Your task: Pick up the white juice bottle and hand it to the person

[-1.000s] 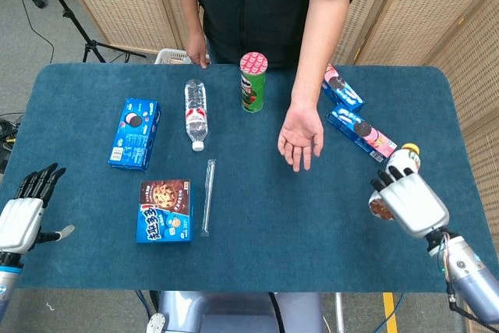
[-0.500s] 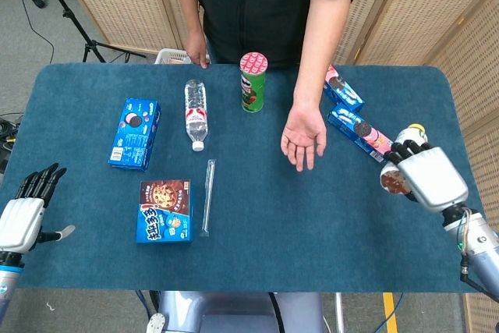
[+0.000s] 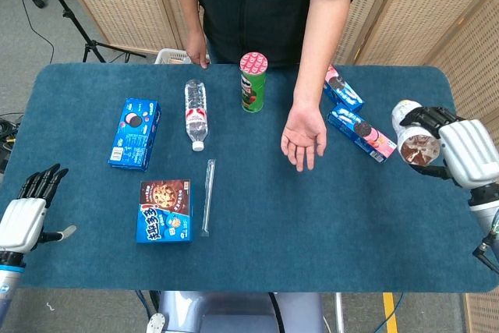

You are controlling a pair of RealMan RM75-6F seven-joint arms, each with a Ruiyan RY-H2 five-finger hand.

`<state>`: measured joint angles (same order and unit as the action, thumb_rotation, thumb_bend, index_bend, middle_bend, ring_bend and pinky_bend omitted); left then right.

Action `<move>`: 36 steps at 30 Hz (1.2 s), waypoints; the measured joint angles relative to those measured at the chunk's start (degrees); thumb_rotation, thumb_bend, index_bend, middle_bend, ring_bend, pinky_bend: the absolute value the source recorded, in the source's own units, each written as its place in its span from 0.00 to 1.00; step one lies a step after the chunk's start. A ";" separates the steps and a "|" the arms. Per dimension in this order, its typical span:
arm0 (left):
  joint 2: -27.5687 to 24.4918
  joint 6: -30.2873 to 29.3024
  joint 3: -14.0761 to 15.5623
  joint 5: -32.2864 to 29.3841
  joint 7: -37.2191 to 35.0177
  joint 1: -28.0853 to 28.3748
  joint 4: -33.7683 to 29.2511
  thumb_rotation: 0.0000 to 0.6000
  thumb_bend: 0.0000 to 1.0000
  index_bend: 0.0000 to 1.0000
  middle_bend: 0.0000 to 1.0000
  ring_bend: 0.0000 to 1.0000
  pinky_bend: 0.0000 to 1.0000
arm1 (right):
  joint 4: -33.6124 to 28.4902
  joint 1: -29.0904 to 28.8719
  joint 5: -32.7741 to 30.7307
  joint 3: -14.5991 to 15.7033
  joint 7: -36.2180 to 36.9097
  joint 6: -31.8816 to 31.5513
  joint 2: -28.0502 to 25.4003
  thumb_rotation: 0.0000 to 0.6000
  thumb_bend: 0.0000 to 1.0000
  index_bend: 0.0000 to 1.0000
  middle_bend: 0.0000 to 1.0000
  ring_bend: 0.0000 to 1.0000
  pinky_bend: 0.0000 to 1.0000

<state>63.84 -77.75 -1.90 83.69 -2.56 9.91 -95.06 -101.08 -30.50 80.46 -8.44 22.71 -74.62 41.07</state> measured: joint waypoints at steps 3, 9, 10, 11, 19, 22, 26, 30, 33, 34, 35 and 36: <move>0.19 0.08 0.01 -0.06 0.51 0.09 0.04 1.00 0.00 0.00 0.00 0.00 0.00 | 1.33 0.44 1.67 -1.50 10.04 -1.89 0.57 1.00 1.00 0.63 0.64 0.50 0.50; 0.51 0.23 -0.07 -0.42 1.19 0.18 0.02 1.00 0.00 0.00 0.00 0.00 0.00 | 2.30 0.64 5.53 -4.02 28.55 -4.95 2.40 1.00 1.00 0.63 0.64 0.50 0.50; 0.54 0.24 -0.07 -0.43 1.23 0.19 0.03 1.00 0.00 0.00 0.00 0.00 0.00 | 2.24 0.58 6.09 -4.27 31.04 -5.13 2.70 1.00 1.00 0.63 0.64 0.50 0.50; 0.56 0.28 -0.07 -0.44 1.25 0.20 0.03 1.00 0.00 0.00 0.00 0.00 0.00 | 2.13 0.48 6.66 -4.48 33.45 -5.24 3.01 1.00 1.00 0.63 0.64 0.50 0.50; 0.59 0.51 -0.13 -0.72 1.17 0.31 0.14 1.00 0.00 0.00 0.00 0.00 0.00 | -0.77 -2.75 11.50 -5.03 44.11 -2.18 8.16 1.00 1.00 0.63 0.64 0.50 0.50; 0.55 0.53 -0.15 -0.80 1.01 0.30 0.16 1.00 0.00 0.00 0.00 0.00 0.00 | -1.92 -4.46 10.87 -5.36 41.27 -0.48 11.80 1.00 1.00 0.63 0.64 0.50 0.50; 0.43 0.59 -0.15 -0.82 0.68 0.31 0.21 1.00 0.00 0.00 0.00 0.00 0.00 | -2.65 -7.09 7.93 -6.30 35.77 2.34 18.20 1.00 1.00 0.63 0.64 0.50 0.50; 0.24 0.49 -0.18 -0.84 0.15 0.24 0.24 1.00 0.00 0.00 0.00 0.00 0.00 | -2.23 -9.66 3.11 -7.74 31.11 5.03 24.11 1.00 1.00 0.63 0.64 0.50 0.50; 0.15 0.61 -0.18 -0.90 -0.07 0.25 0.26 1.00 0.00 0.00 0.00 0.00 0.00 | -0.95 -10.72 0.51 -8.52 29.69 6.22 27.41 1.00 1.00 0.63 0.64 0.50 0.50; 0.10 0.68 -0.19 -0.95 -0.22 0.26 0.25 1.00 0.00 0.00 0.00 0.00 0.00 | -0.30 -10.93 -0.03 -8.69 29.40 6.48 28.18 1.00 1.00 0.63 0.64 0.50 0.50; 0.06 0.69 -0.19 -0.97 -0.32 0.27 0.26 1.00 0.00 0.00 0.00 0.00 0.00 | 0.41 -11.09 -0.49 -8.86 29.21 6.70 28.91 1.00 1.00 0.63 0.64 0.50 0.50; 0.03 0.69 -0.21 -0.98 -0.37 0.27 0.28 1.00 0.00 0.00 0.00 0.00 0.00 | 1.37 -11.22 -1.05 -9.07 29.13 6.91 29.80 1.00 1.00 0.63 0.64 0.50 0.50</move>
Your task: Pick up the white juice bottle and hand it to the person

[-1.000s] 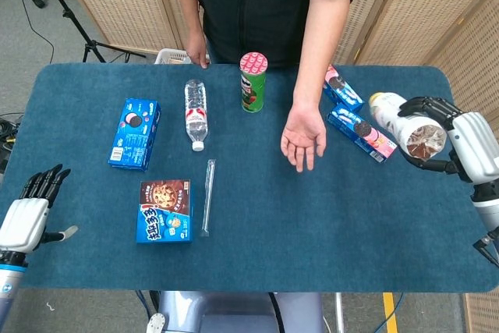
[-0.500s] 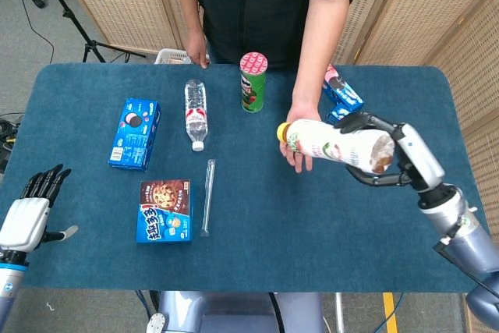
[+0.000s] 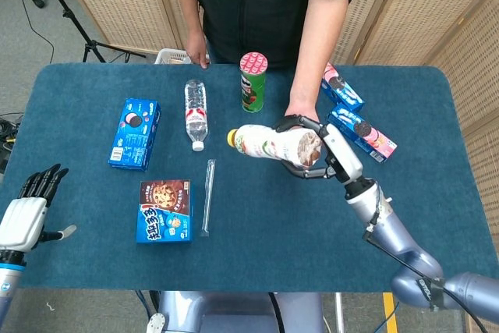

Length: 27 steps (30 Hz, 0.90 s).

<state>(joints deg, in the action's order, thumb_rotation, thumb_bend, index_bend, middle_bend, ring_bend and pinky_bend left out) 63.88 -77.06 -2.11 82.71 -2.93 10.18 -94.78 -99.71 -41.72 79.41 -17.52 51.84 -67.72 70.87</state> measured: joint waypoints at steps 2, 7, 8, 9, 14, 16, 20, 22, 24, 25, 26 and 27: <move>-0.03 -0.08 -0.06 -0.03 -0.10 -0.02 0.03 1.00 0.00 0.00 0.00 0.00 0.00 | 1.22 -0.01 -0.76 -0.27 0.40 0.23 0.93 1.00 1.00 0.63 0.64 0.50 0.50; 0.15 0.37 0.09 -0.05 0.47 0.16 -0.05 1.00 0.00 0.00 0.00 0.00 0.00 | 4.32 0.63 -1.63 -0.28 4.14 1.26 2.18 1.00 1.00 0.63 0.64 0.50 0.50; 0.17 0.32 0.11 -0.01 0.55 0.15 -0.11 1.00 0.00 0.00 0.00 0.00 0.00 | 5.04 0.75 -1.72 -0.23 5.00 1.53 2.44 1.00 1.00 0.63 0.64 0.50 0.50; 0.19 0.23 0.11 0.01 0.61 0.13 -0.14 1.00 0.00 0.00 0.00 0.00 0.00 | 5.94 0.93 -1.76 -0.15 6.13 1.88 2.79 1.00 1.00 0.63 0.64 0.50 0.50; 0.29 0.02 -0.03 -0.31 0.87 0.01 -0.19 1.00 0.00 0.00 0.00 0.00 0.00 | 9.55 2.04 -1.53 0.44 9.87 2.83 3.81 1.00 1.00 0.63 0.64 0.50 0.50; 0.30 0.03 -0.03 -0.30 0.92 0.02 -0.21 1.00 0.00 0.00 0.00 0.00 0.00 | 10.80 2.66 -1.21 0.86 10.94 3.01 4.00 1.00 1.00 0.63 0.64 0.46 0.49; 0.28 -0.16 0.01 -0.11 0.93 -0.04 -0.36 1.00 0.00 0.00 0.00 0.00 0.00 | 12.83 4.01 -0.58 1.86 12.87 2.96 4.30 1.00 1.00 0.63 0.61 0.33 0.36; 0.20 -0.26 0.04 -0.01 0.82 -0.09 -0.43 1.00 0.00 0.00 0.00 0.00 0.00 | 14.19 4.68 -0.20 2.38 13.34 2.72 4.59 1.00 1.00 0.63 0.56 0.28 0.31; 0.12 -0.49 0.05 0.09 0.69 -0.18 -0.47 1.00 0.00 0.00 0.00 0.00 0.00 | 15.80 5.54 0.45 3.13 13.88 2.20 4.86 1.00 1.00 0.62 0.49 0.24 0.29; 0.07 -0.55 0.07 0.17 0.59 -0.23 -0.49 1.00 0.00 0.00 0.00 0.00 0.00 | 16.52 5.89 0.91 3.47 14.04 1.86 5.01 1.00 1.00 0.61 0.44 0.21 0.27; 0.06 -0.58 0.08 0.21 0.57 -0.24 -0.51 1.00 0.00 0.00 0.00 0.00 0.00 | 17.23 6.25 1.41 3.83 14.16 1.47 5.16 1.00 1.00 0.58 0.37 0.18 0.25; 0.06 -0.59 0.09 0.25 0.60 -0.24 -0.51 1.00 0.00 0.00 0.00 0.00 0.00 | 18.13 6.68 2.09 4.30 14.29 0.93 5.36 1.00 1.00 0.54 0.33 0.15 0.24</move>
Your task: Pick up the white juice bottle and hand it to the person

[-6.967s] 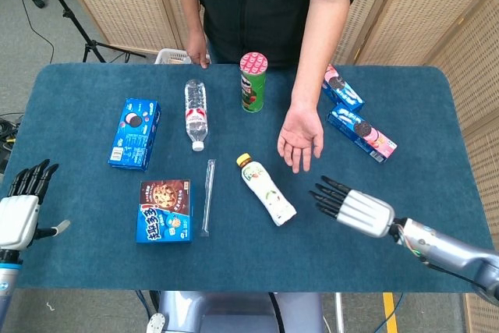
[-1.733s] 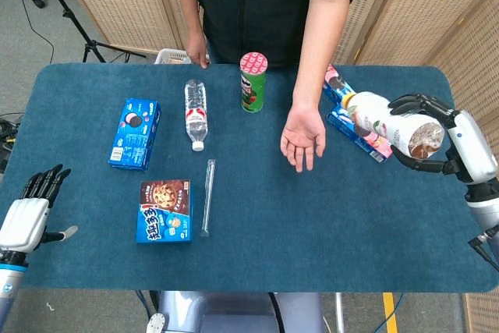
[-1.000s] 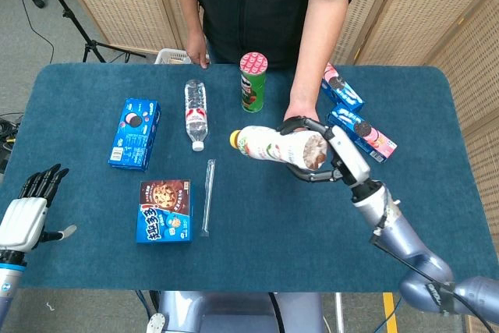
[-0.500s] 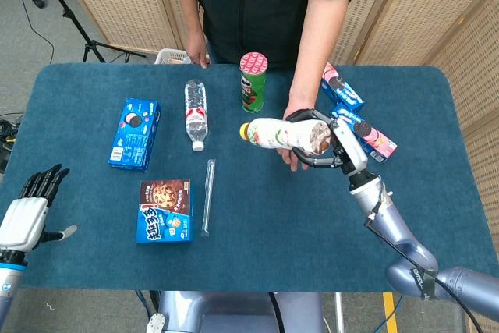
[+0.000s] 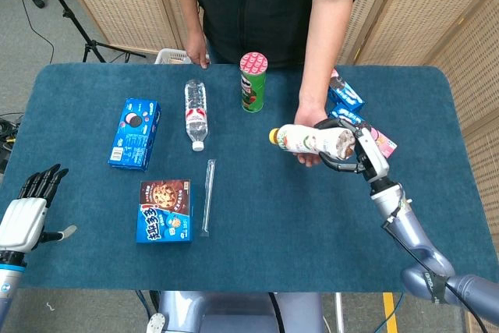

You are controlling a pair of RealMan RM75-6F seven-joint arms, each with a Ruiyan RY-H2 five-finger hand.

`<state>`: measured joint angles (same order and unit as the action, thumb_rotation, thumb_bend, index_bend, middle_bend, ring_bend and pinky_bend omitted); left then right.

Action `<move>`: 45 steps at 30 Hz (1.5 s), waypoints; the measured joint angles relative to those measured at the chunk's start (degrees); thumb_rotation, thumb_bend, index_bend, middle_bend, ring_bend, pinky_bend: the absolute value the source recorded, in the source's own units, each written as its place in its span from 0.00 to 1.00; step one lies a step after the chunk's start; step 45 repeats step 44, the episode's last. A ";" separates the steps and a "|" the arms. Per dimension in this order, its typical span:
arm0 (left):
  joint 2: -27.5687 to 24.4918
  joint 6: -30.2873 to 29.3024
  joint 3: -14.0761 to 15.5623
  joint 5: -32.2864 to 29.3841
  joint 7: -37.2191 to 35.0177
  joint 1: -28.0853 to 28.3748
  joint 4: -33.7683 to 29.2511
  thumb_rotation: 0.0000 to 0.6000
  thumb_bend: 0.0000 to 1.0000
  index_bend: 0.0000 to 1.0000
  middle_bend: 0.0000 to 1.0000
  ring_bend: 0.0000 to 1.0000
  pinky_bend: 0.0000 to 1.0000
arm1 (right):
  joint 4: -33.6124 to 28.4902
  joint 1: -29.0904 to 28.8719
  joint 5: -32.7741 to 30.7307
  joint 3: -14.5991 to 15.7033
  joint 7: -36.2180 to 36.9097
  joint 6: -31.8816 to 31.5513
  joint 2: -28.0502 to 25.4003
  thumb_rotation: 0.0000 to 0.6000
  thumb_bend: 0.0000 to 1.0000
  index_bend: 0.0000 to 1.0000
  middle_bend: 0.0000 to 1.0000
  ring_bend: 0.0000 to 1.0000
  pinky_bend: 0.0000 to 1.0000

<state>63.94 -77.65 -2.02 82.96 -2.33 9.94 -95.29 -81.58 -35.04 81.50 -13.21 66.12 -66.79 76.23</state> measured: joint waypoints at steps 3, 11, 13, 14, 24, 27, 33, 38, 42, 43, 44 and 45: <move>0.04 0.02 0.07 0.12 0.12 0.02 -0.02 1.00 0.00 0.00 0.00 0.00 0.00 | 2.13 0.74 1.56 1.01 0.22 -0.91 0.34 1.00 1.00 0.35 0.14 0.04 0.18; -0.01 -0.24 0.25 0.61 0.11 -0.07 -0.30 1.00 0.00 0.00 0.00 0.00 0.00 | 6.37 2.77 2.83 2.93 -0.62 -1.82 -0.07 1.00 1.00 0.00 0.00 0.00 0.03; -0.06 -0.29 0.30 0.76 -0.01 -0.10 -0.32 1.00 0.00 0.00 0.00 0.00 0.00 | 6.66 3.33 2.57 2.92 -0.13 -2.08 -0.51 1.00 1.00 0.00 0.00 0.00 0.00; -0.10 -0.32 0.34 0.87 -0.07 -0.11 -0.33 1.00 0.00 0.00 0.00 0.00 0.00 | 6.80 3.61 2.18 2.82 0.07 -2.16 -0.73 1.00 1.00 0.00 0.00 0.00 0.00; -0.51 -0.97 0.56 1.72 -0.89 -0.37 -0.52 1.00 0.00 0.00 0.00 0.00 0.00 | 6.86 8.78 -0.94 0.76 2.90 -6.46 -6.87 1.00 0.93 0.00 0.00 0.00 0.00; -0.58 -1.14 0.67 2.02 -0.94 -0.44 -0.57 1.00 0.00 0.00 0.00 0.00 0.00 | 6.68 9.92 -0.20 1.07 -0.75 -8.14 -8.13 1.00 0.42 0.00 0.00 0.00 0.00; -0.29 -2.19 0.44 1.85 0.60 -0.81 -0.37 1.00 0.00 0.00 0.00 0.00 0.00 | 4.37 12.63 1.37 2.46 -16.31 -11.90 -10.81 1.00 0.00 0.00 0.00 0.00 0.00; 0.40 -3.97 0.00 1.27 3.23 -1.60 -0.47 1.00 0.00 0.00 0.00 0.00 0.00 | 0.76 16.09 3.66 4.85 -36.38 -16.39 -12.13 1.00 0.00 0.00 0.00 0.00 0.00; 0.27 -4.68 0.00 1.68 2.96 -1.97 -0.58 1.00 0.00 0.00 0.00 0.00 0.00 | -3.48 20.43 6.10 7.26 -55.14 -22.08 -12.30 1.00 0.00 0.00 0.00 0.00 0.00; 0.21 -4.88 0.01 1.78 2.89 -2.07 -0.58 1.00 0.00 0.00 0.00 0.00 0.00 | -4.07 21.10 6.45 7.58 -57.23 -22.95 -12.25 1.00 0.00 0.00 0.00 0.00 0.00; 0.17 -5.06 0.03 1.87 2.84 -2.16 -0.56 1.00 0.00 0.00 0.00 0.00 0.00 | -4.99 22.15 6.98 8.08 -60.11 -24.31 -12.14 1.00 0.00 0.00 0.00 0.00 0.00; 0.17 -5.06 0.03 1.87 2.84 -2.16 -0.56 1.00 0.00 0.00 0.00 0.00 0.00 | -4.99 22.15 6.98 8.08 -60.11 -24.31 -12.14 1.00 0.00 0.00 0.00 0.00 0.00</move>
